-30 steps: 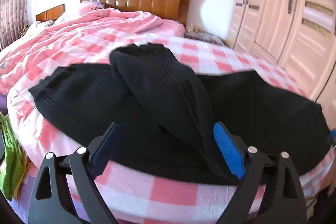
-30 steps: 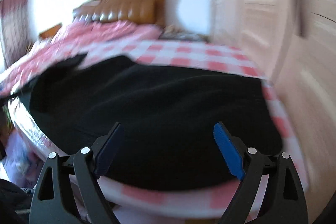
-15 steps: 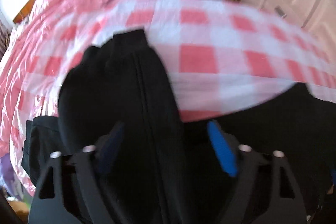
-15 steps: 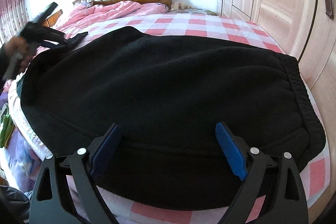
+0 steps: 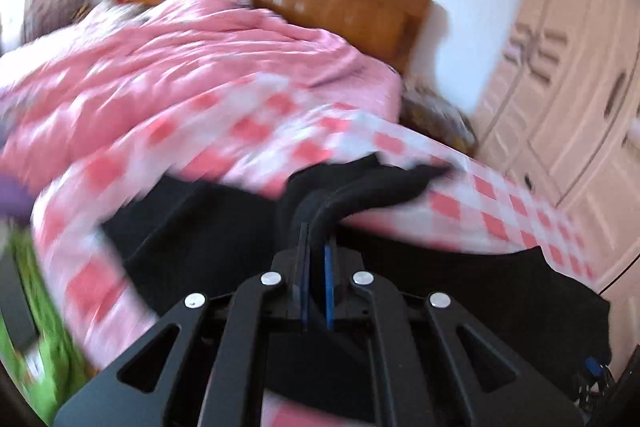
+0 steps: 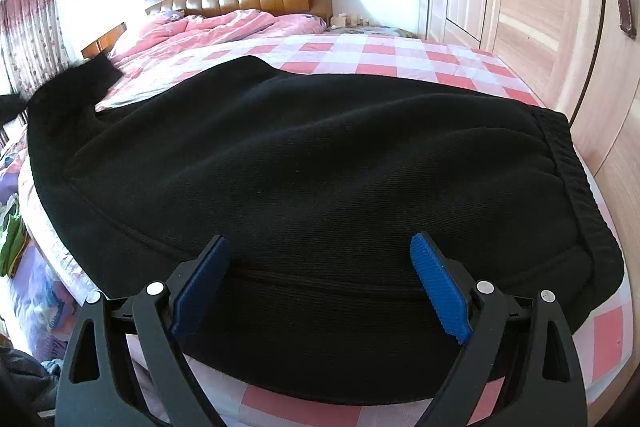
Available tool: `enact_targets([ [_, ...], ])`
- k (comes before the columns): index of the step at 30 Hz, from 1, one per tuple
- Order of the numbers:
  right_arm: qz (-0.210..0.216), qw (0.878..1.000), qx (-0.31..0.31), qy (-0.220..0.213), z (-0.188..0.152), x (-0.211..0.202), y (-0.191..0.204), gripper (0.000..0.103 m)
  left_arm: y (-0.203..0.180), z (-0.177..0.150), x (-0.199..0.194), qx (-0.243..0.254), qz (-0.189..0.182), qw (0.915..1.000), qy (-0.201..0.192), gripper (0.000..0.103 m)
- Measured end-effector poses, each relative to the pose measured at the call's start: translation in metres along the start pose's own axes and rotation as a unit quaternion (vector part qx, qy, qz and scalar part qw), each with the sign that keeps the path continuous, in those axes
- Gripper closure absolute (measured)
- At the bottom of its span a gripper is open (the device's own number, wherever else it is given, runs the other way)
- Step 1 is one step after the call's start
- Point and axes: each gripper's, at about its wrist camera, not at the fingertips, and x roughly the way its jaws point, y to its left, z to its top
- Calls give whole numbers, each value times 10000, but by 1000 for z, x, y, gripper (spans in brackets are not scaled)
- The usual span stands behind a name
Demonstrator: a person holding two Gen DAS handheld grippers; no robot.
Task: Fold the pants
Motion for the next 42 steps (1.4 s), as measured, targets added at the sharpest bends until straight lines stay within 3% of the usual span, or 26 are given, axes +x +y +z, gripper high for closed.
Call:
enact_targets([
  [2, 6, 10000, -11, 13, 0, 0, 0, 14, 34, -28, 3, -218, 13, 9995, 211, 98],
  [3, 6, 10000, -18, 27, 1, 0, 0, 14, 51, -50, 12, -353, -48, 9981, 499, 97],
  [5, 2, 10000, -26, 76, 2, 0, 0, 14, 65, -76, 22, -304, -131, 9968, 728, 95],
  [7, -15, 9999, -14, 134, 3, -1, 0, 14, 64, -85, 18, -112, -102, 9983, 556, 80],
  [9, -35, 9999, -6, 164, 3, -1, 0, 14, 64, -83, 9, -73, -76, 9993, 353, 33],
  [11, -68, 9998, 10, 174, 4, 0, 0, 14, 49, -76, -13, 186, 167, 9996, -108, 30],
  [14, -138, 9998, 20, 170, 5, 2, 3, 14, 8, -66, -33, 1348, 367, 9892, -453, 18],
  [15, -161, 9997, 10, 172, 5, 4, 3, 14, -2, -66, -34, 1615, 369, 9852, -436, 17],
  [18, -172, 9996, 3, 205, 6, 4, 3, 14, -45, -62, -1, 2761, 565, 9595, -38, 17],
  [21, -134, 9996, -21, 266, 7, 2, 1, 14, -61, -58, 44, 3222, 521, 9432, 617, 21],
  [23, -144, 9993, -21, 330, 9, 1, 1, 15, -65, -58, 65, 3453, 661, 9324, 836, 22],
  [25, -189, 9993, -101, 291, 16, -6, 6, 15, -66, -53, 79, 3574, 606, 9268, 982, 34],
  [26, -81, 9995, -220, 223, 22, -9, 11, 16, -64, -52, 81, 3574, 584, 9267, 1004, 56],
  [27, 102, 9990, -428, 122, 32, -12, 21, 17, -61, -49, 81, 3514, 578, 9291, 997, 73],
  [29, 392, 9955, -858, -10, 51, -10, 41, 17, -51, -43, 69, 3267, 363, 9415, 749, 84],
  [32, 1098, 9816, -1561, 46, 91, 16, 79, 17, -15, -25, 43, 2016, -110, 9791, 222, 85],
  [34, 1689, 9652, -1986, 191, 118, 42, 107, 21, 27, -18, 22, 791, -436, 9958, -178, 85],
  [35, 1966, 9551, -2201, 256, 129, 55, 121, 25, 54, -18, 14, 70, -559, 9979, -313, 85],
  [37, 2391, 9319, -2699, 386, 152, 85, 155, 32, 79, -21, 11, -446, -580, 9966, -365, 85],
  [40, 2917, 8969, -3238, 747, 176, 126, 207, 47, 94, -21, 20, -462, -264, 9985, -134, 83],
  [42, 3155, 8768, -3490, 994, 186, 153, 238, 53, 103, -20, 25, -610, -289, 9977, -62, 78],
])
